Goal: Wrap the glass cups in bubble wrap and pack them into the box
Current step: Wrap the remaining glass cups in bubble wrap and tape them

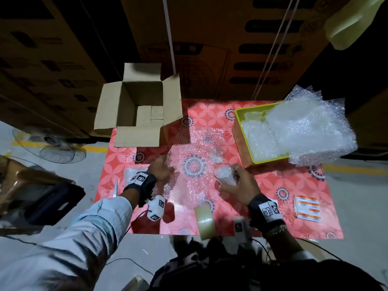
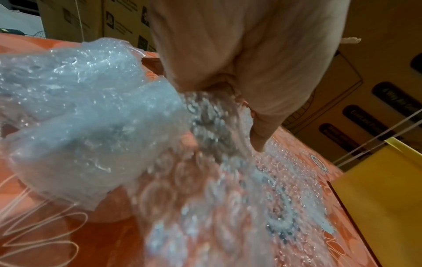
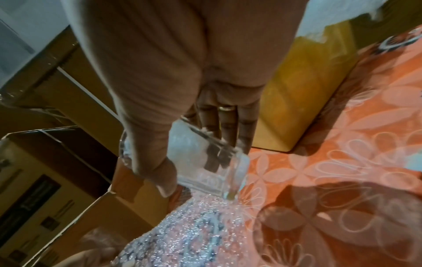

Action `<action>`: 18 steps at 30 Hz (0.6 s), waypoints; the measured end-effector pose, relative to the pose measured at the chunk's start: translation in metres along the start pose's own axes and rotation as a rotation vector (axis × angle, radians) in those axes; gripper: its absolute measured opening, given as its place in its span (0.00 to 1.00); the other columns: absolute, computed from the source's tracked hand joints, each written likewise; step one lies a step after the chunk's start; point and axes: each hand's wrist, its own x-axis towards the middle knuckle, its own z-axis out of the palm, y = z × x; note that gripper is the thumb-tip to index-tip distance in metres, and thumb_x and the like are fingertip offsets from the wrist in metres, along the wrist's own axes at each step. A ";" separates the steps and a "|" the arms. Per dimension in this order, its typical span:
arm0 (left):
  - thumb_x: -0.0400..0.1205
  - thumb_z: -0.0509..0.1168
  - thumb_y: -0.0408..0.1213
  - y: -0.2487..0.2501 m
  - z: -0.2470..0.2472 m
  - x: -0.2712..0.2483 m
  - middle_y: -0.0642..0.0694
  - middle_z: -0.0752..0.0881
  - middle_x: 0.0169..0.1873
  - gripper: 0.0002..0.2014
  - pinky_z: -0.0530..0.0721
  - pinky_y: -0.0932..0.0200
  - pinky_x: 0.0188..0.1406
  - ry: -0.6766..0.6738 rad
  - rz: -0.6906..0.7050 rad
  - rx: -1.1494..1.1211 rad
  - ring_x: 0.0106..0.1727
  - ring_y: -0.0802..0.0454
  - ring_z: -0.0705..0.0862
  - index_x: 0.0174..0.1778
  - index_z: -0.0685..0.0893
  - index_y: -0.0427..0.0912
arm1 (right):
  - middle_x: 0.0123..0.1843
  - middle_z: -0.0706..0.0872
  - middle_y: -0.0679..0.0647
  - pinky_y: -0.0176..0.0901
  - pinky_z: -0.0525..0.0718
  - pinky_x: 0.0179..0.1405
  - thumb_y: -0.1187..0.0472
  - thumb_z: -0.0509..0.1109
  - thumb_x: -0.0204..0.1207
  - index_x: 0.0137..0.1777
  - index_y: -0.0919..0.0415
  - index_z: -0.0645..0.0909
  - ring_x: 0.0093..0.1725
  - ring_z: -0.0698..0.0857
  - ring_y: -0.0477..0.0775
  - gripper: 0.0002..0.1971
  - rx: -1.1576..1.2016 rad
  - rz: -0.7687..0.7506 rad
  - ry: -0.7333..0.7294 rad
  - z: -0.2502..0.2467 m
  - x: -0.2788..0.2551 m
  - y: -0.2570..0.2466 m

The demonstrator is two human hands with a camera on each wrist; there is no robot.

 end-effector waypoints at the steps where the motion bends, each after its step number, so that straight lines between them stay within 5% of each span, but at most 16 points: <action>1: 0.84 0.75 0.41 -0.001 0.000 0.000 0.42 0.87 0.58 0.21 0.81 0.54 0.49 0.003 0.016 -0.004 0.55 0.42 0.86 0.70 0.80 0.37 | 0.48 0.89 0.51 0.39 0.88 0.32 0.63 0.87 0.68 0.57 0.50 0.79 0.38 0.88 0.38 0.23 0.052 -0.009 -0.024 0.003 0.003 -0.010; 4: 0.81 0.77 0.36 -0.002 -0.001 -0.009 0.40 0.86 0.58 0.27 0.75 0.56 0.48 -0.015 0.016 -0.060 0.56 0.40 0.85 0.72 0.75 0.36 | 0.49 0.87 0.45 0.23 0.79 0.29 0.68 0.85 0.69 0.63 0.52 0.81 0.39 0.86 0.37 0.25 0.044 -0.040 -0.089 0.021 0.021 -0.028; 7: 0.81 0.77 0.35 -0.008 -0.004 -0.026 0.45 0.82 0.48 0.32 0.74 0.57 0.45 -0.024 0.031 -0.090 0.48 0.43 0.82 0.78 0.68 0.42 | 0.52 0.88 0.46 0.22 0.80 0.30 0.62 0.86 0.69 0.71 0.55 0.81 0.42 0.85 0.37 0.30 -0.083 -0.059 -0.169 0.046 0.039 -0.028; 11: 0.82 0.72 0.30 -0.019 -0.011 -0.055 0.46 0.84 0.40 0.37 0.78 0.57 0.38 -0.067 0.153 -0.026 0.39 0.47 0.84 0.84 0.63 0.53 | 0.52 0.91 0.43 0.43 0.92 0.46 0.56 0.87 0.67 0.71 0.51 0.82 0.47 0.90 0.44 0.31 -0.186 -0.009 -0.215 0.071 0.049 -0.015; 14: 0.82 0.65 0.22 -0.030 -0.008 -0.071 0.44 0.85 0.37 0.39 0.80 0.59 0.33 -0.075 0.211 0.008 0.33 0.49 0.84 0.86 0.63 0.55 | 0.60 0.90 0.50 0.51 0.92 0.55 0.64 0.85 0.69 0.80 0.54 0.76 0.54 0.90 0.51 0.39 -0.194 0.000 -0.264 0.083 0.048 -0.012; 18: 0.79 0.65 0.18 -0.037 0.002 -0.087 0.47 0.87 0.56 0.31 0.77 0.73 0.37 -0.147 0.178 -0.021 0.49 0.49 0.85 0.77 0.79 0.48 | 0.58 0.89 0.49 0.40 0.89 0.55 0.65 0.84 0.71 0.79 0.60 0.76 0.51 0.87 0.47 0.36 -0.261 -0.050 -0.293 0.088 0.045 -0.012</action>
